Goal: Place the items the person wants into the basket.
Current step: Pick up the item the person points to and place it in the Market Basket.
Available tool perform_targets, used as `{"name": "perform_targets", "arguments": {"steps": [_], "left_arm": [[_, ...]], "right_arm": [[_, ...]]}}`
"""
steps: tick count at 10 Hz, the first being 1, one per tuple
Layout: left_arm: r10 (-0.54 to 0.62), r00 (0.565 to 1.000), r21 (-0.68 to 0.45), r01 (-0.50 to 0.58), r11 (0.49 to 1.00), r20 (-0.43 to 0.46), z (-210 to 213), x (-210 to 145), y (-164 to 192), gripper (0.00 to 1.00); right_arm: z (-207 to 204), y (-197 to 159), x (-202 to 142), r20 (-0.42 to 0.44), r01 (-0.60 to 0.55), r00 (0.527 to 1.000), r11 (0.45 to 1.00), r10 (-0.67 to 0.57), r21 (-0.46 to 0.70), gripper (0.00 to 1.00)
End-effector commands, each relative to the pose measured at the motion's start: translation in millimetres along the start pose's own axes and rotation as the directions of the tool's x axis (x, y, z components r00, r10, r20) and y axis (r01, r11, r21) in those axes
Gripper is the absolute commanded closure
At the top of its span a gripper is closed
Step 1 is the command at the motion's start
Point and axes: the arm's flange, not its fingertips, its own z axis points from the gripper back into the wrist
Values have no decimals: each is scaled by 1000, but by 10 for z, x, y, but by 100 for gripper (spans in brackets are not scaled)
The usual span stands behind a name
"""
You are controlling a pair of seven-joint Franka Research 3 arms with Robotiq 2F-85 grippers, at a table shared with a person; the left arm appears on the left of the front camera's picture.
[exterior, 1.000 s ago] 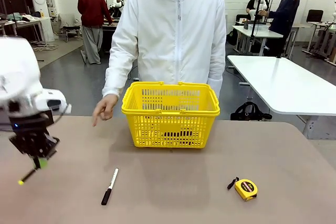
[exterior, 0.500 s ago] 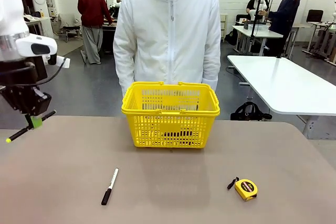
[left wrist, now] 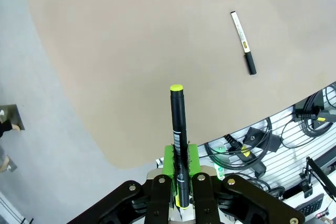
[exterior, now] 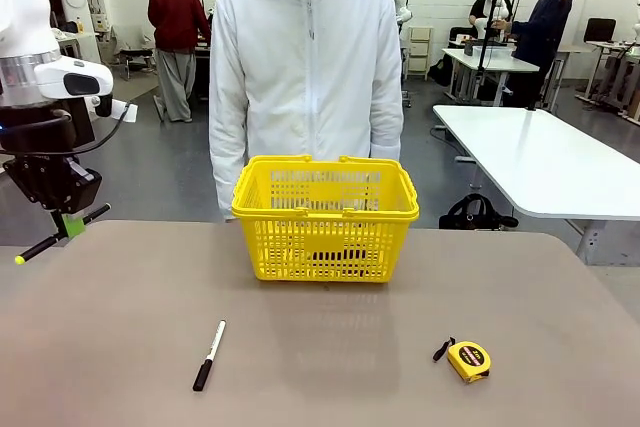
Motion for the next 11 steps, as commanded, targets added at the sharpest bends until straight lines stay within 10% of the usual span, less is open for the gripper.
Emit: {"name": "perform_targets", "arguments": {"steps": [1, 3, 4, 11], "left_arm": [[2, 1000, 1, -2, 1000, 6, -8, -30, 3, 100], [0, 1000, 0, 0, 1000, 0, -1, 0, 0, 89], [-182, 980, 26, 180, 983, 84, 173, 277, -156, 89], [-706, 698, 105, 698, 708, 118, 329, 2607, -1313, 89]], "right_arm": [[1, 4, 7, 22, -16, 1000, 1000, 15, 23, 11], [1, 4, 7, 22, -16, 1000, 1000, 15, 23, 11], [1, 4, 7, 22, -16, 1000, 1000, 15, 23, 11], [1, 4, 7, 22, -16, 1000, 1000, 15, 23, 11]]}}
